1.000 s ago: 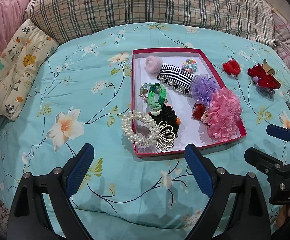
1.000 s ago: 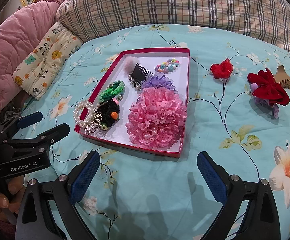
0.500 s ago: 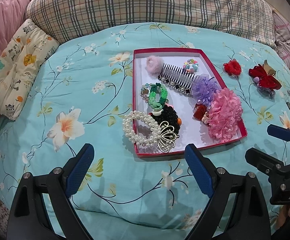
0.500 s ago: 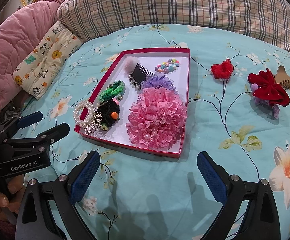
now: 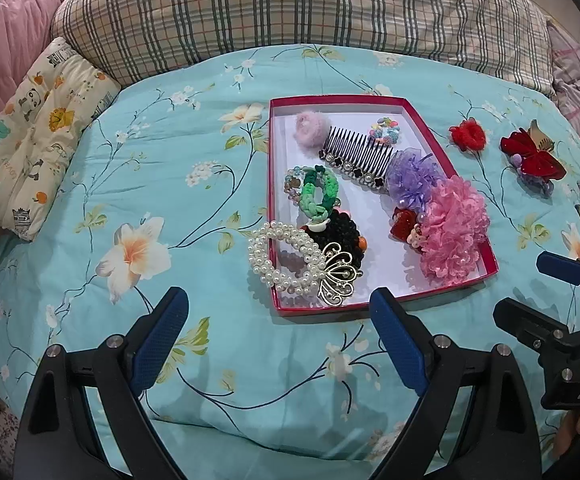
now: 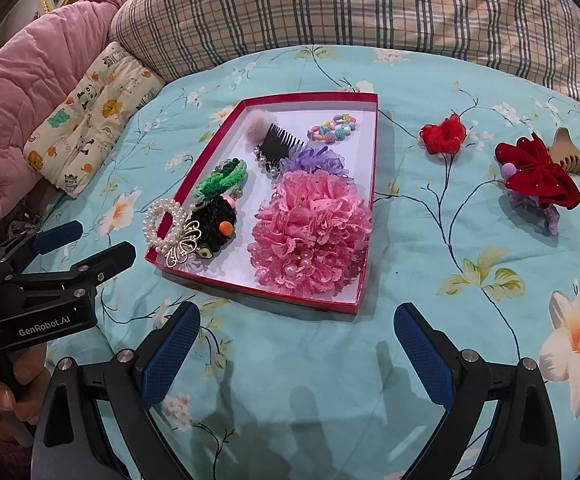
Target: Organize jewelry
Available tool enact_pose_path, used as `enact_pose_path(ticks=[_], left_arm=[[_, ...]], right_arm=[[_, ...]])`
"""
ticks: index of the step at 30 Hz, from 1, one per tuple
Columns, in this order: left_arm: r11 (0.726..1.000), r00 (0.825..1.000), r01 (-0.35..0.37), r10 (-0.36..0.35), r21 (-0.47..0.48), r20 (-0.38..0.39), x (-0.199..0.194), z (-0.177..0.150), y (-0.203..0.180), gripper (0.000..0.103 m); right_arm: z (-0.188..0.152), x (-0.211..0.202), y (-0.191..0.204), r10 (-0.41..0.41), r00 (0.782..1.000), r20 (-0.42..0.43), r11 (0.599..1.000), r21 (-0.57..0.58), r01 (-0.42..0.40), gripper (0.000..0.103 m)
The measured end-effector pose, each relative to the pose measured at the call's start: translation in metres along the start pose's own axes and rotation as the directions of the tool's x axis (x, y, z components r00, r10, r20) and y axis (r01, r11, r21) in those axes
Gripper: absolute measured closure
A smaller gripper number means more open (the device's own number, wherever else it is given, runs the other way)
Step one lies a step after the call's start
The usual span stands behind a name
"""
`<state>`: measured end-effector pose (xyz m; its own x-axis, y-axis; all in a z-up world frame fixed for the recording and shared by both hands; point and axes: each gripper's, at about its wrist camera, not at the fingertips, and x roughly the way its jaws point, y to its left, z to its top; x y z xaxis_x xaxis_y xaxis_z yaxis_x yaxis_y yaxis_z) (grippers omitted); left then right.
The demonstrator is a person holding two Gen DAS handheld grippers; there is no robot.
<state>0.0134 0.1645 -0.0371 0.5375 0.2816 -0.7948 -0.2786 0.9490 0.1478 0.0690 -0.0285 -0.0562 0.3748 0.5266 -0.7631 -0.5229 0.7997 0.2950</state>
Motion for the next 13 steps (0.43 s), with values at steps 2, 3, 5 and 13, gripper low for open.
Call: enact_pose_path(ticks=[2,3,5,13], left_arm=[[1.0,1.0,-0.002,0.002,-0.001,0.0,-0.0001,-0.0002,0.0001,0.01],[1.0,1.0,0.004,-0.004,-0.002,-0.002,0.0,-0.0002,0.0003,0.01],[1.0,1.0,0.012,-0.012,-0.007,-0.006,0.0002,0.0,0.0007,0.01],[1.0,1.0,0.02,-0.02,-0.002,-0.002,-0.001,-0.0021,-0.0007,0.01]], right_arm=[[-0.0005,-0.0001,-0.001,0.001,1.0,0.001,1.0,0.002,-0.001,0.004],[-0.0005,-0.0003,-0.0012,0.002,1.0,0.002,1.0,0.002,-0.002,0.004],[-0.0008,-0.0002,-0.0011,-0.002,1.0,0.001,1.0,0.001,0.002,0.004],[-0.0018,0.001,-0.0019,0.0,1.0,-0.002,1.0,0.006,0.0,0.004]])
